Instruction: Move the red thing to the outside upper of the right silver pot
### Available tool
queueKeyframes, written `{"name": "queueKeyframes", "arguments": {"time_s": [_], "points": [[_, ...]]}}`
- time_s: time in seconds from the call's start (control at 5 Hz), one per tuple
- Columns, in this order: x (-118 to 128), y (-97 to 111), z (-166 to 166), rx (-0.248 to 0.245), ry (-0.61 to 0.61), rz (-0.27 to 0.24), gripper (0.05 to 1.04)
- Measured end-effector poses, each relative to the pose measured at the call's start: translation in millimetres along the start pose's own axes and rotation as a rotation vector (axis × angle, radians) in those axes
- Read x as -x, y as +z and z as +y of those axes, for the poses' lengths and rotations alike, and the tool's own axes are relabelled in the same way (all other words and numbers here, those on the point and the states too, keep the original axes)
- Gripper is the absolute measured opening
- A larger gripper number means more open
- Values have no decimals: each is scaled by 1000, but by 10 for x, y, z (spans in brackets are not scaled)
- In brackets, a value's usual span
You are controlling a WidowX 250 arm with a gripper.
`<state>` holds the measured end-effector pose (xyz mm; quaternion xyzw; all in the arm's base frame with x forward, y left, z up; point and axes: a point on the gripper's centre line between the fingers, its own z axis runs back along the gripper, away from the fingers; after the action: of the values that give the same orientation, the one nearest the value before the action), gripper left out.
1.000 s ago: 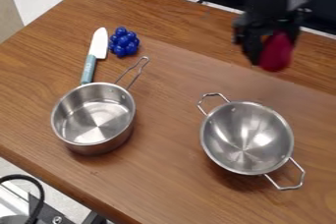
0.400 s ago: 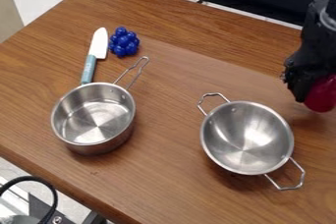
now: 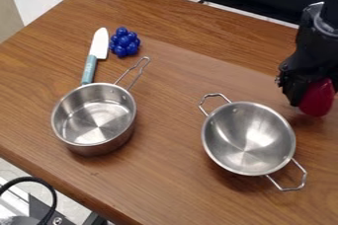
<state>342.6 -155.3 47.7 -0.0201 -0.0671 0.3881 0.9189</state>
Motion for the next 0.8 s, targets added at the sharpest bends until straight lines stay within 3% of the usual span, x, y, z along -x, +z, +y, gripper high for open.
{"name": "queueKeyframes", "arguments": {"time_s": [0.2, 0.4, 0.6, 0.8], "points": [[42, -80, 50, -38, -7, 25, 746], [81, -115, 92, -53, -19, 12, 745], [82, -135, 100, -51, -20, -2, 815], [82, -137, 122, -64, -17, -3, 992]]}}
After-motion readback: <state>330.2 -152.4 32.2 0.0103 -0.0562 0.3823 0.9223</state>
